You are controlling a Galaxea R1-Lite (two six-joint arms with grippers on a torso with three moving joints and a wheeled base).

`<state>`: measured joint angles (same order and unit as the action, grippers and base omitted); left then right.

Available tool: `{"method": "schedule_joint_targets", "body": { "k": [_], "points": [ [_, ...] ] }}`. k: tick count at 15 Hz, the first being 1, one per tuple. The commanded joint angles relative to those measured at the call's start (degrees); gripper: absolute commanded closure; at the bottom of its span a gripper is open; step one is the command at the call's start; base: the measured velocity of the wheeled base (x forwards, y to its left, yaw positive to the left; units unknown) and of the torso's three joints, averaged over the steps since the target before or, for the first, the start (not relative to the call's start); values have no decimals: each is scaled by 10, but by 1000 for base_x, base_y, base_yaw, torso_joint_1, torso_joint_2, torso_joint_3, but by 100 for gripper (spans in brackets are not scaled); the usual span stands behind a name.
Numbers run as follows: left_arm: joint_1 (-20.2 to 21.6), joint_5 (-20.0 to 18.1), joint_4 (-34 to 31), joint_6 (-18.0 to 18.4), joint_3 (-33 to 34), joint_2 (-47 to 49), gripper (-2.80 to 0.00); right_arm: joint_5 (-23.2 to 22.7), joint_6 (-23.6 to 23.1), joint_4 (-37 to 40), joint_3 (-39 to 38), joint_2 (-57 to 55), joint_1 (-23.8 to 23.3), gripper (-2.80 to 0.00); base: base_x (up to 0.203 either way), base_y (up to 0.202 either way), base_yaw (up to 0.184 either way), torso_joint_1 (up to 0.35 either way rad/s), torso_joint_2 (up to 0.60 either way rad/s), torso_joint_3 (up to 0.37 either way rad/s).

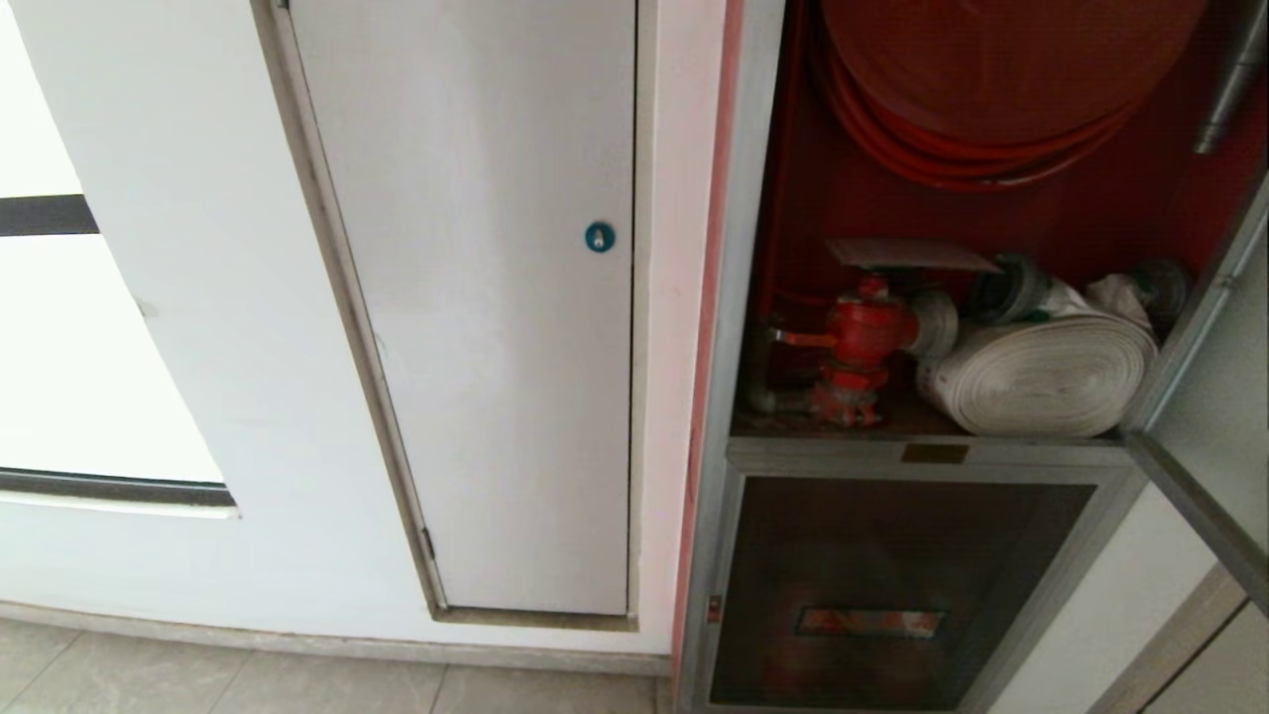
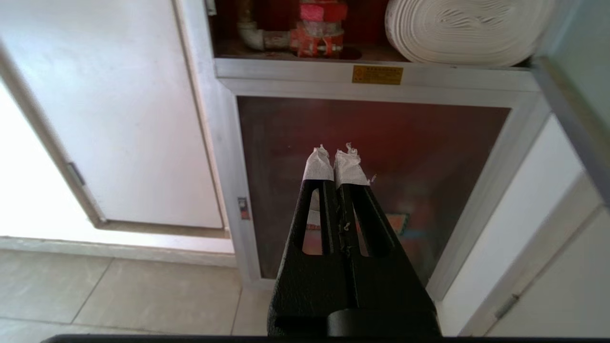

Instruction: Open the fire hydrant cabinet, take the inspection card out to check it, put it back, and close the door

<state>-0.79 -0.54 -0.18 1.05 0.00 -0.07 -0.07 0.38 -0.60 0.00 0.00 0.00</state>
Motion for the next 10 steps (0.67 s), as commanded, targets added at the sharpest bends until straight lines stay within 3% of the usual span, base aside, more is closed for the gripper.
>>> {"method": "schedule_joint_targets", "body": {
  "k": [1, 10],
  "points": [
    [0, 0, 0, 1, 0, 1, 0, 0, 1, 0, -3, 0, 0, 0, 192, 0, 2, 17, 3, -2],
    [0, 0, 0, 0, 0, 1, 0, 0, 0, 0, -3, 0, 0, 0, 196, 0, 1, 4, 3, 2]
  ]
}}
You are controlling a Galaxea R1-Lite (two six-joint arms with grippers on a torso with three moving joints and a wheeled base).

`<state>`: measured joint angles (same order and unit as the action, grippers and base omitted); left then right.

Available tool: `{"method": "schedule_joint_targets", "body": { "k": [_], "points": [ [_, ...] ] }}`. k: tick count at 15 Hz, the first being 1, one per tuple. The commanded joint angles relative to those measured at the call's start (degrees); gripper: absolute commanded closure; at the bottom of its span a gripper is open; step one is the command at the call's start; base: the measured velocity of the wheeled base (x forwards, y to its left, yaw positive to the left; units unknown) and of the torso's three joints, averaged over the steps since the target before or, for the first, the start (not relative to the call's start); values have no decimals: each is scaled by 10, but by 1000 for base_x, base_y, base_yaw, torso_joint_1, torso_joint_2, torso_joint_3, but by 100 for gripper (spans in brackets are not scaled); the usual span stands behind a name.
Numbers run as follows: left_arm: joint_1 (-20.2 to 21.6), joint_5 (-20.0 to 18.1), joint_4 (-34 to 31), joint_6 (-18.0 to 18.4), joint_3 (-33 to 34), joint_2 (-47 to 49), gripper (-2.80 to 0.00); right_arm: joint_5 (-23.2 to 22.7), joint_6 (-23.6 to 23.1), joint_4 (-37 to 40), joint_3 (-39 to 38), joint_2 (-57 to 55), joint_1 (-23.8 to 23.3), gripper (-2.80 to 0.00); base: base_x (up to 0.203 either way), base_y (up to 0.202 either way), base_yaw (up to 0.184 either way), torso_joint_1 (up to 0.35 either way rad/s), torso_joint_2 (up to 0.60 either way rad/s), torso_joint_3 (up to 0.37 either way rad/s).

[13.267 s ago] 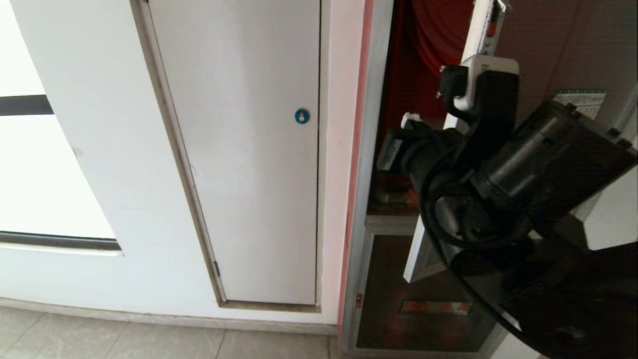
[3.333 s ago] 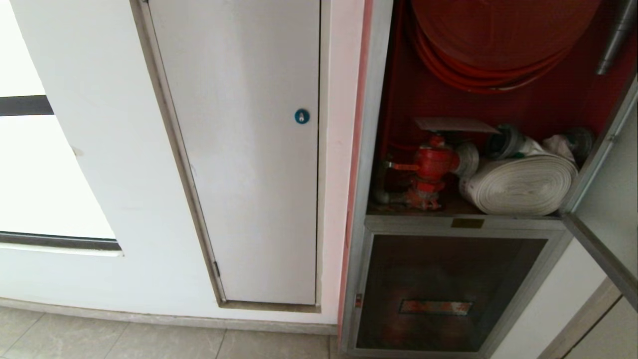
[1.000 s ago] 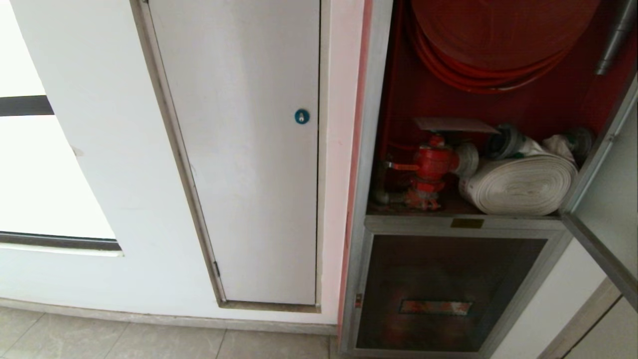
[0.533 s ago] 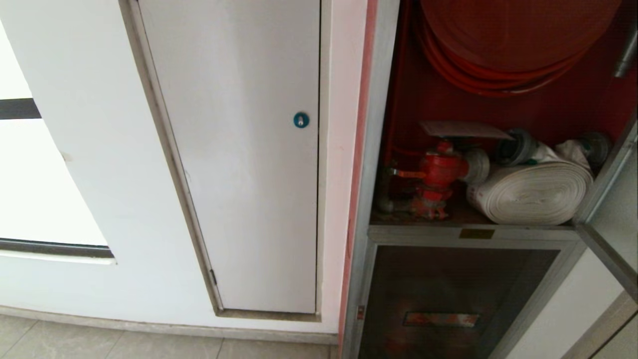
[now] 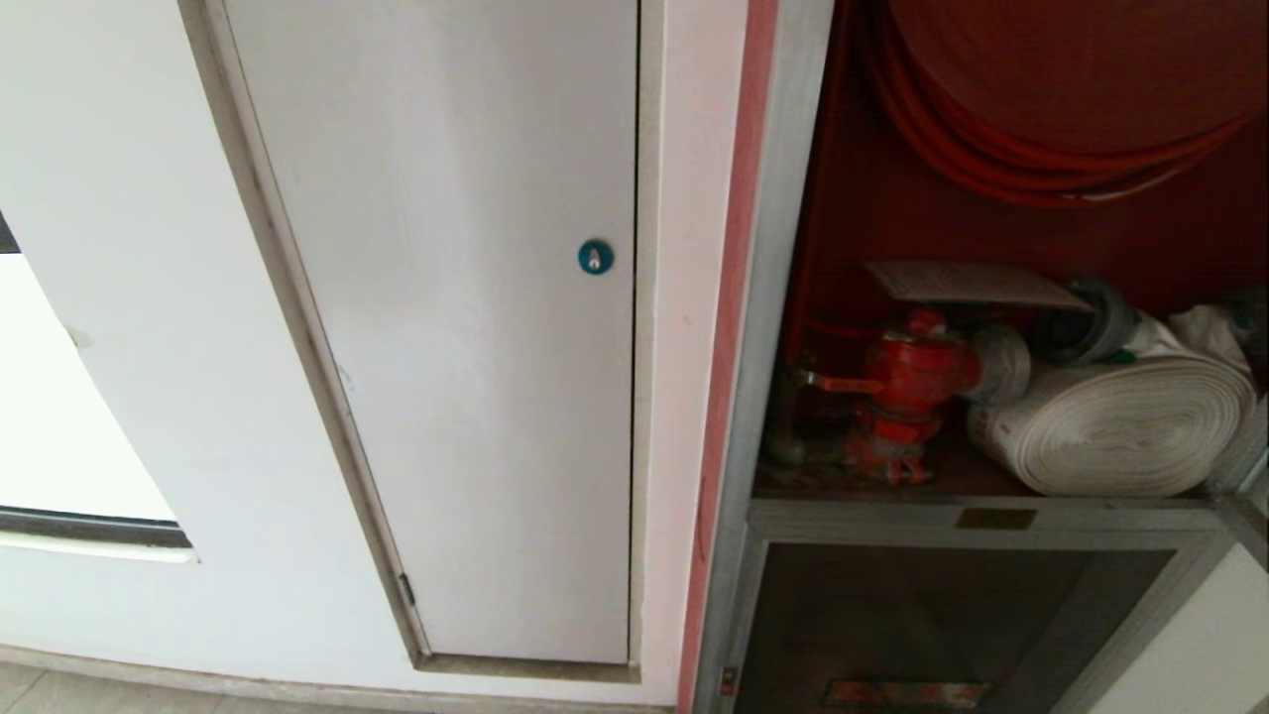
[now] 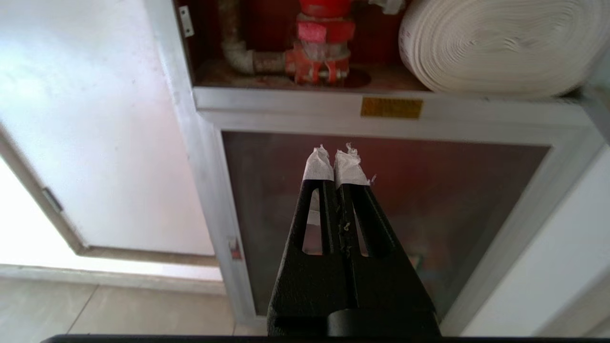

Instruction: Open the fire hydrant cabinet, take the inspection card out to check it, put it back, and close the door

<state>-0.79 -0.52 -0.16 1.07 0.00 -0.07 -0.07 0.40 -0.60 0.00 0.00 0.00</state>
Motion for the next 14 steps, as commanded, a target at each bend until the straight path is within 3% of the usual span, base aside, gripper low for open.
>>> {"method": "schedule_joint_targets", "body": {
  "k": [1, 14],
  "points": [
    [0, 0, 0, 0, 0, 1, 0, 0, 0, 0, -3, 0, 0, 0, 198, 0, 4, 1, 2, 2],
    [0, 0, 0, -1, 0, 1, 0, 0, -1, 0, -3, 0, 0, 0, 197, 0, -1, 3, 3, 2]
  ]
}}
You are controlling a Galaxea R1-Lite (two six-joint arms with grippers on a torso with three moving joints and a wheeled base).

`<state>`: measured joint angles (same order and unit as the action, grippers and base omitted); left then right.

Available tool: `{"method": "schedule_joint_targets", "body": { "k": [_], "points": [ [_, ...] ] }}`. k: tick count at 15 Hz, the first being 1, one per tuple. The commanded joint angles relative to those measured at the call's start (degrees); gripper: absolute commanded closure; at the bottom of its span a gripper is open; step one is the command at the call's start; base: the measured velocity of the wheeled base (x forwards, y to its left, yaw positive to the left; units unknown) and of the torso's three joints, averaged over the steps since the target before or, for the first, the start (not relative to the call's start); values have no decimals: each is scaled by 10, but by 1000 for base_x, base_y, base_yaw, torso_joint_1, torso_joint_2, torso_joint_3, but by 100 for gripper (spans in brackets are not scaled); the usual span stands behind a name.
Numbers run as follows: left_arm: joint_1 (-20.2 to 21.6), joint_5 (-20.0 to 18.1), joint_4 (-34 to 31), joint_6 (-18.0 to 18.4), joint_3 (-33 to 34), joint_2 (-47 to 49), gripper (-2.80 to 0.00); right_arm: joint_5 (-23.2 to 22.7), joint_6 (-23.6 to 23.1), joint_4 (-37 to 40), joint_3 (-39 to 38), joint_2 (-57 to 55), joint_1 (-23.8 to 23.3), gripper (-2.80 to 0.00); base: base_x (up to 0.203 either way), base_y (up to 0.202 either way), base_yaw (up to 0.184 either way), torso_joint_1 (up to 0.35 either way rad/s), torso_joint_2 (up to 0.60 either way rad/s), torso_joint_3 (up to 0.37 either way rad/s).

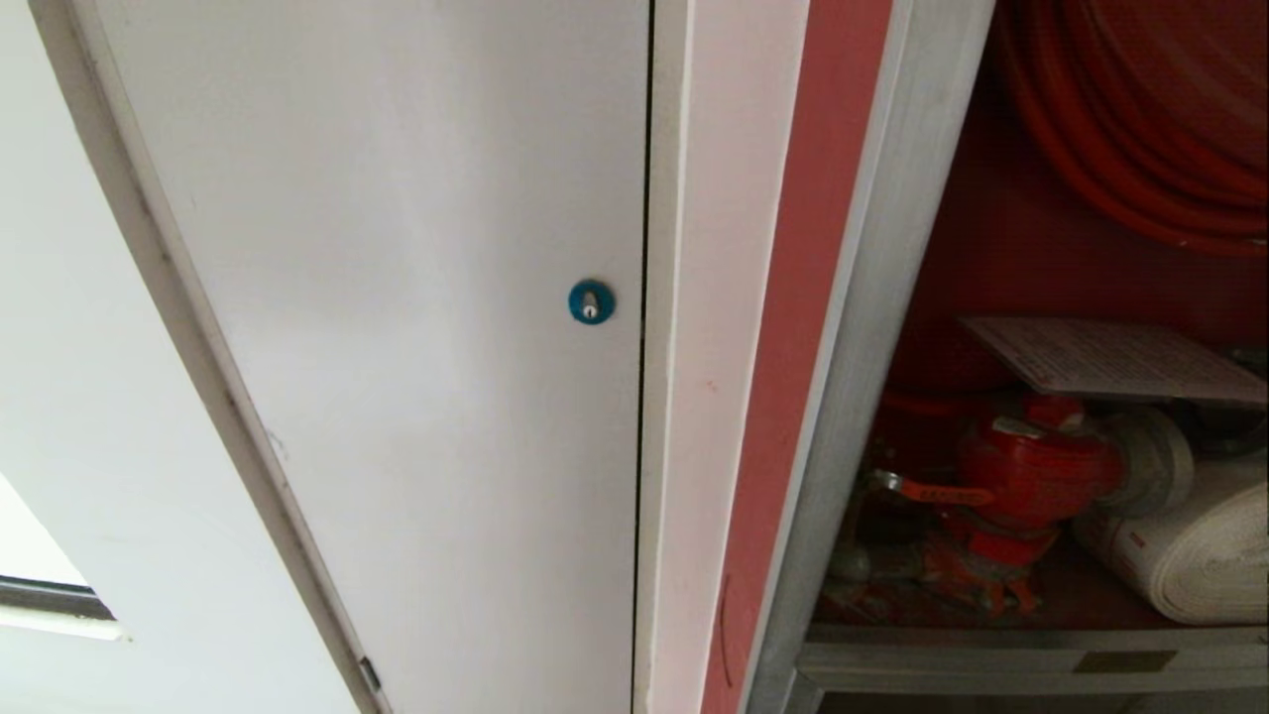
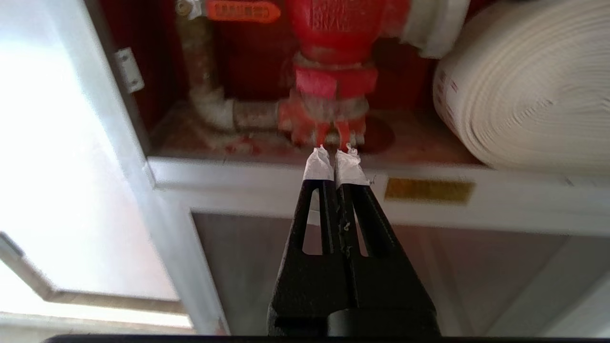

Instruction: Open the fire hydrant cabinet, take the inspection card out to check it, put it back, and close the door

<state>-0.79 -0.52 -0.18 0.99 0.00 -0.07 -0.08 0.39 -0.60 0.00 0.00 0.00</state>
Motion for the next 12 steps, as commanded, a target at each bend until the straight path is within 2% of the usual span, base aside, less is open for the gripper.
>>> {"method": "schedule_joint_targets", "body": {
  "k": [1, 12],
  "points": [
    [0, 0, 0, -2, 0, 1, 0, 0, 0, 0, -3, 0, 0, 0, 165, 0, 4, -2, 3, 2],
    [0, 0, 0, -2, 0, 1, 0, 0, 10, -1, -3, -1, 0, 0, 7, 0, 1, 1, 1, 0]
  ]
}}
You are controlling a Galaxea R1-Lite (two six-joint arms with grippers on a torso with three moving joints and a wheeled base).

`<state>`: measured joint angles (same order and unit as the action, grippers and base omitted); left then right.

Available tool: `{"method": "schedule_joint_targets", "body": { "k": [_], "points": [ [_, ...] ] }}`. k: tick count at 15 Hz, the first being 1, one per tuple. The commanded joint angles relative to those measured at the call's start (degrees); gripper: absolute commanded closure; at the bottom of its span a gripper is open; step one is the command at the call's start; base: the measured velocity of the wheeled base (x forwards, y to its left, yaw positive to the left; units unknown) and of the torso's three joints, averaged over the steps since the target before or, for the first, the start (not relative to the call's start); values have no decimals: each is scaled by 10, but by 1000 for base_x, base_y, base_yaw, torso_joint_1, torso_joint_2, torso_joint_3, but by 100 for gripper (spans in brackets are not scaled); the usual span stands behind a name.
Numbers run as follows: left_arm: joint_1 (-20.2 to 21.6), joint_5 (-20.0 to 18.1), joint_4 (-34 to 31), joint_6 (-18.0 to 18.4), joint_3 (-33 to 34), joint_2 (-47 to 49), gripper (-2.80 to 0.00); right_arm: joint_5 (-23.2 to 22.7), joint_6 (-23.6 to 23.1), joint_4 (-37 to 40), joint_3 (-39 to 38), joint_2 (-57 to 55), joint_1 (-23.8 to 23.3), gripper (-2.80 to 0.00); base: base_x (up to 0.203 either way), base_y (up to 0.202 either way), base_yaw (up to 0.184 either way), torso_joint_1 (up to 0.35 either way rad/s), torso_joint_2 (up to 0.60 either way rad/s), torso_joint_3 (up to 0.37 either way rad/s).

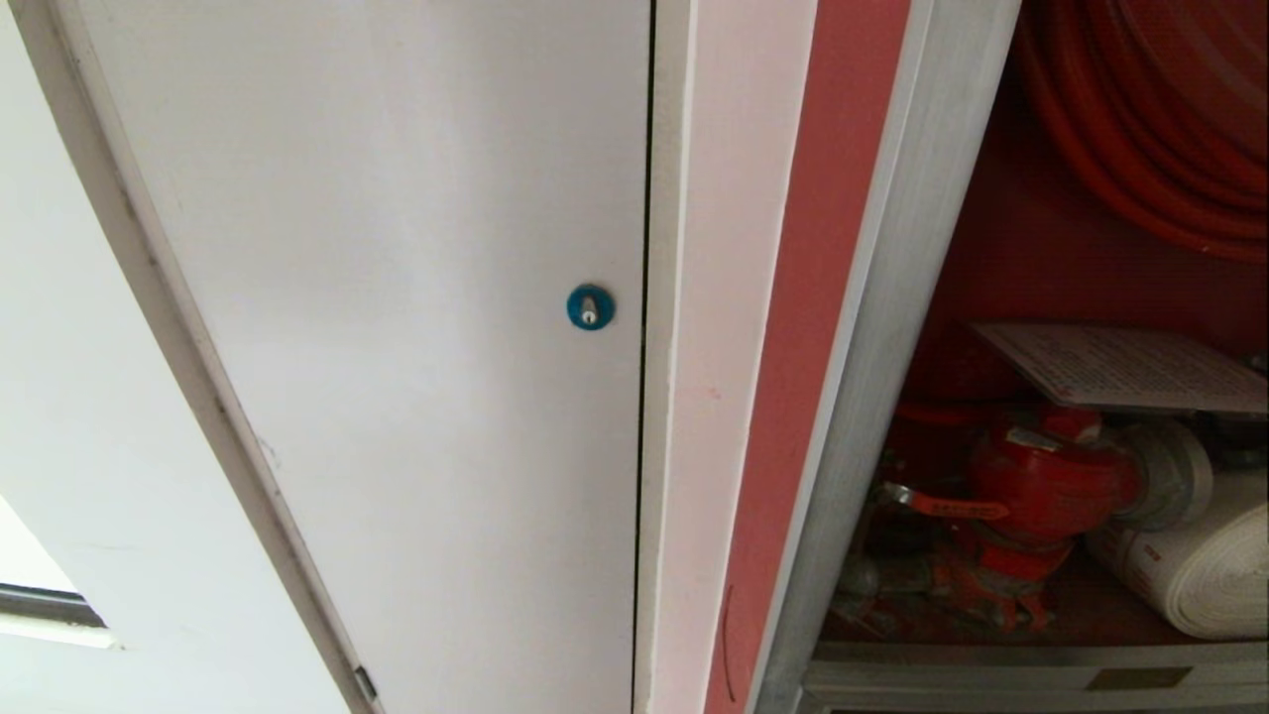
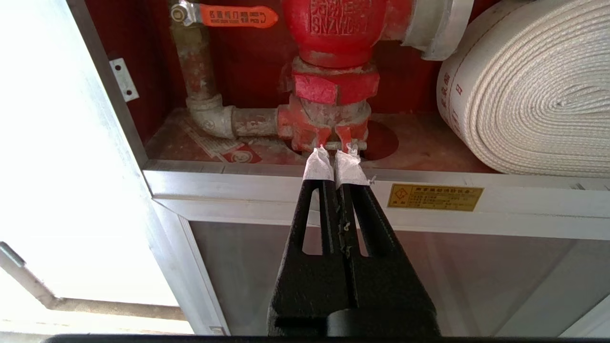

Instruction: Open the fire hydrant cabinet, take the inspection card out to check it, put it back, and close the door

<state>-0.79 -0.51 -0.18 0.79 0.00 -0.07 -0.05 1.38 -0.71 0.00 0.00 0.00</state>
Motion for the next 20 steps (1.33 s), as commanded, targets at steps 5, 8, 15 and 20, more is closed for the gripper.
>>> {"method": "schedule_joint_targets", "body": {
  "k": [5, 8, 15, 20],
  "points": [
    [0, 0, -1, 0, 0, 1, 0, 2, -1, 20, 10, -2, 0, 0, 0, 0, 0, 0, 0, 0],
    [0, 0, -1, 0, 0, 1, 0, 4, 0, 65, 103, -27, 0, 0, 0, 0, 0, 0, 0, 0],
    [0, 0, 0, 0, 0, 1, 0, 5, -84, 77, 307, -242, 0, 0, 0, 0, 0, 0, 0, 0],
    [0, 0, 0, 0, 0, 1, 0, 4, -305, 84, 356, -342, 0, 0, 0, 0, 0, 0, 0, 0]
  ]
}}
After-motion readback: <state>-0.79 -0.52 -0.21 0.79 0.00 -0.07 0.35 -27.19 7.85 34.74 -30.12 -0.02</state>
